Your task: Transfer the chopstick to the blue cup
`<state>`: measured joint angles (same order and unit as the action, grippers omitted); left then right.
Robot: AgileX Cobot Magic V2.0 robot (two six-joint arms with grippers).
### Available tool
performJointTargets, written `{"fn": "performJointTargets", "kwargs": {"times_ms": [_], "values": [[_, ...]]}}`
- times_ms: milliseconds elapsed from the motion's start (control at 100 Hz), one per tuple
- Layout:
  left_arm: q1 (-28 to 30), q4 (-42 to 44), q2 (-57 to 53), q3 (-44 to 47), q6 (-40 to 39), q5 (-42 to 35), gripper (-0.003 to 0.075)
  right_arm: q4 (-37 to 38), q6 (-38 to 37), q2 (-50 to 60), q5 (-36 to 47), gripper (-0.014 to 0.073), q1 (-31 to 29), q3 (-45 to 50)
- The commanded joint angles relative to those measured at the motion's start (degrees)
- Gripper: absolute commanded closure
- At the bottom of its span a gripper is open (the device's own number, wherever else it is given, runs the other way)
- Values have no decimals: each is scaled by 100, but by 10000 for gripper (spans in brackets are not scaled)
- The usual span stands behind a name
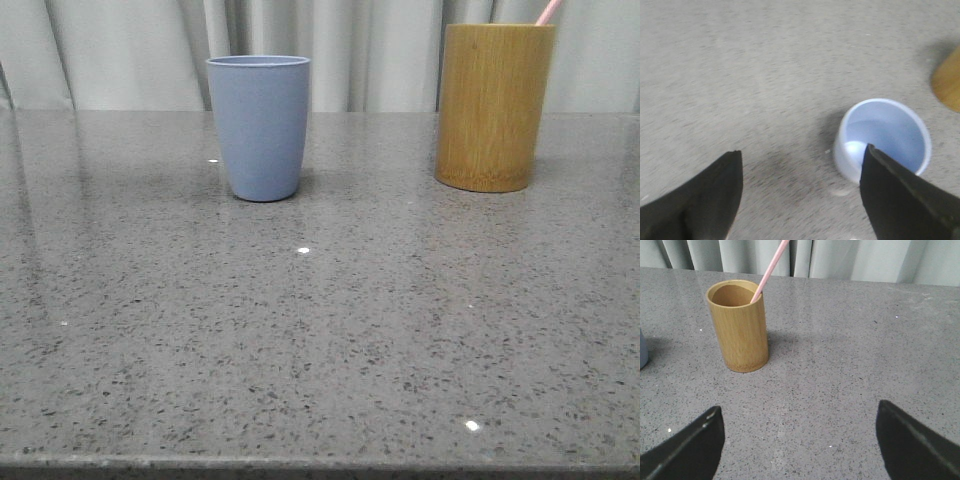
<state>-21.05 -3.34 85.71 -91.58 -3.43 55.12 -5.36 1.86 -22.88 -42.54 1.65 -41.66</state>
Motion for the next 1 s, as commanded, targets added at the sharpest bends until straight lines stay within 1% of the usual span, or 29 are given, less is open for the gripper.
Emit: {"fn": "performJointTargets", "kwargs": {"times_ms": [0,140,310,510,680,780,920,930,990], "values": [[288,18,-615,283,-66,-423,236,-21,18,-97,440,-20,-18,-194],[795,18,-1431,1245,-66,-658,236,-21,18,-97,440,-20,-18,-194],[1176,18,-2566,2529,-66,-810,236,-21,18,-97,440,-20,-18,-194],[1223,18,-3846,3643,-90,-892,236,-21,18,-97,429,-20,-18,-194],[1223,18,-4648,4134,-90,-903,236,-111,18,-97,498,-20,-18,-194],[1223,18,-4836,4194,-90,-903,236,-370,18,-167,883,-20,-18,-182],[1223,18,-4847,4194,-90,-903,236,-536,18,-532,1953,-20,-18,-182],[1223,18,-4847,4194,-90,-903,236,-540,18,-585,2120,-20,-18,-182],[1223,8,-4847,4194,-90,-903,236,-553,18,-820,2472,-20,-18,-182]]}}
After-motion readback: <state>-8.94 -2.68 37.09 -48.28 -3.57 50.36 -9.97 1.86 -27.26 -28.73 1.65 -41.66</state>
